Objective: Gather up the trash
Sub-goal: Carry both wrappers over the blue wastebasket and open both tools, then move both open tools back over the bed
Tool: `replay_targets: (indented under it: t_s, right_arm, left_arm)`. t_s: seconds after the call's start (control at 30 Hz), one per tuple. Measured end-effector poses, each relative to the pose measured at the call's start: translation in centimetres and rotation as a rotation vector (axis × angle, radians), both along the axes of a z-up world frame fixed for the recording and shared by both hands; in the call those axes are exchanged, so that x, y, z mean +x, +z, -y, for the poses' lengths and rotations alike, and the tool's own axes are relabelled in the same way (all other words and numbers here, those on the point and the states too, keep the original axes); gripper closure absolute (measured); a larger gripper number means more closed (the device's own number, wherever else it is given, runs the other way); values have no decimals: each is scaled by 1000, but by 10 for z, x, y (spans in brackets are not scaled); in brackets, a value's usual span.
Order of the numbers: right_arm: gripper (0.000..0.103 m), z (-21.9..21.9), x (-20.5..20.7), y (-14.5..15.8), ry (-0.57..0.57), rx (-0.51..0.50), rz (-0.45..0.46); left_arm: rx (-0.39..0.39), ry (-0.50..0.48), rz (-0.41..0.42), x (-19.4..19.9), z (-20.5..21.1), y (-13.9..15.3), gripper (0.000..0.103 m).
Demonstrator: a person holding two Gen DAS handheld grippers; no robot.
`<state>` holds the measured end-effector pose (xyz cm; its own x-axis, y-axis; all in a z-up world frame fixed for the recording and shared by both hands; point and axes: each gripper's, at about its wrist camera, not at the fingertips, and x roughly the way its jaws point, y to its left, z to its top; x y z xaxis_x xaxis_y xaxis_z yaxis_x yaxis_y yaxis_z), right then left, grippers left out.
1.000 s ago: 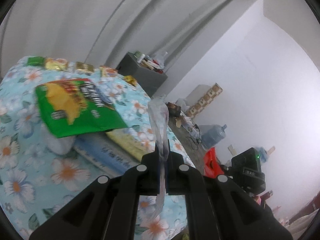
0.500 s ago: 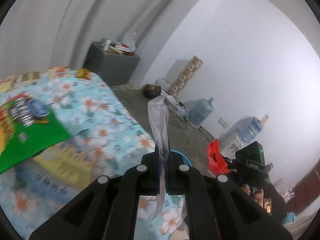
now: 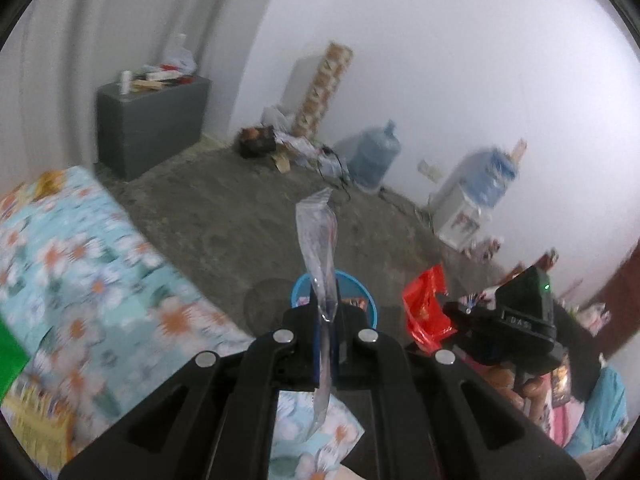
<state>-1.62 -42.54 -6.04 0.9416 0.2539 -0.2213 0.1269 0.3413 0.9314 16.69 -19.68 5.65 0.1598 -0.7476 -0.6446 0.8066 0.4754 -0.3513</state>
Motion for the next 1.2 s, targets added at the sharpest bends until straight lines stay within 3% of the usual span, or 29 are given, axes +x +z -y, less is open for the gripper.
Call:
replay_targets:
  t_s: [0.17, 0.37, 0.57, 0.77, 0.8, 0.87, 0.9, 0.93, 1.03, 1.2]
  right_arm:
    - [99, 40, -23, -20, -169, -36, -98]
    - [99, 78, -29, -59, -335, -93, -303]
    - [97, 104, -9, -115, -402, -81, -479]
    - [92, 129, 1, -156, -400, -55, -582]
    - [89, 133, 5, -164, -395, -60, -597]
    - [60, 140, 12, -176, -384, -56, -635]
    - [54, 143, 14, -183, -385, -48, -646]
    - [49, 145, 17, -193, -379, -42, -654]
    - [49, 146, 15, -209, -364, -28, -732]
    - [47, 140, -11, -202, -412, -1, -703]
  left_arm:
    - [95, -71, 4, -1, 74, -24, 100]
    - [217, -132, -24, 3, 169, -76, 100]
    - [335, -200, -40, -1, 246, -134, 100]
    - [419, -233, -45, -3, 304, -189, 99]
    - [423, -236, -48, -5, 310, -195, 94]
    - [456, -238, -63, -6, 325, -211, 70]
    - [464, -232, -58, -7, 330, -216, 57]
    - [464, -228, -51, -7, 333, -218, 55]
    - [479, -198, -59, -7, 336, -223, 51]
    - [439, -193, -51, -10, 324, -204, 46]
